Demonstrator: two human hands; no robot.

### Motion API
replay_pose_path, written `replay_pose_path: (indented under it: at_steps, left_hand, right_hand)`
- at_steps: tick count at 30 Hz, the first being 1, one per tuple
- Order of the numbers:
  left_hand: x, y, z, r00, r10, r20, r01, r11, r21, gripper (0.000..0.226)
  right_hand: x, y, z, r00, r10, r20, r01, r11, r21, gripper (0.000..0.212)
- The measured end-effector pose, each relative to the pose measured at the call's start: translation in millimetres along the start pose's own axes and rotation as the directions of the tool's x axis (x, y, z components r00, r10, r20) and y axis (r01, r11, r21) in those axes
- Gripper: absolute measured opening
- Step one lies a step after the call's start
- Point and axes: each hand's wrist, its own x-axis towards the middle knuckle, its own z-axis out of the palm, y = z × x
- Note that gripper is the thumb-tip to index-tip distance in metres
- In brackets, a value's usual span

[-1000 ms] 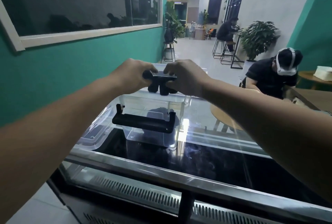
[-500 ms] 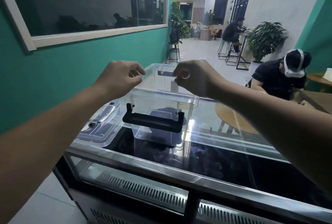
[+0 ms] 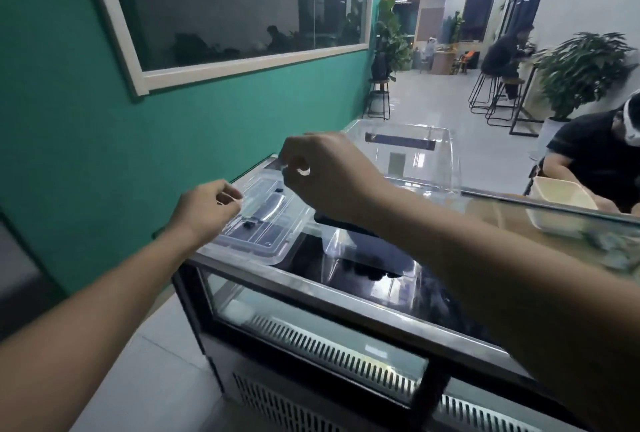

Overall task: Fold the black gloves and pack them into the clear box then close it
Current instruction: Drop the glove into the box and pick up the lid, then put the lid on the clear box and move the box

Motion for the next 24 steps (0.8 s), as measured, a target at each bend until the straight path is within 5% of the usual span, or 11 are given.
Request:
replay_pose_path:
  at_steps: [4,11,18,24]
  left_hand:
    - [-6,-48,10,0.993,-0.115,-0.004,0.115,0.988,0.103,0.011]
    - [-7,-91,16,0.959,-0.277,-0.063,0.284,0.947,0.153,0.016]
    - [-3,-97,18,0.921,-0.379,-0.095,0.383,0.923,0.028,0.011]
    - [1,-95,13,0.846,-0.515,-0.141,0.472,0.845,-0.251,0.062]
  right_hand:
    - [-3,-21,52,0.996,-0.002,0.091,-0.001,1.000,0.029,0.016]
    - [-24,-12,126,0.875,0.329,0.355,-0.344,0.939,-0.021,0.036]
    - [-31,7,152,0.783,0.519,0.344,-0.561,0.828,0.027,0.043]
    - [-29,7,159,0.798,0.502,0.335,-0.557,0.826,0.088,0.043]
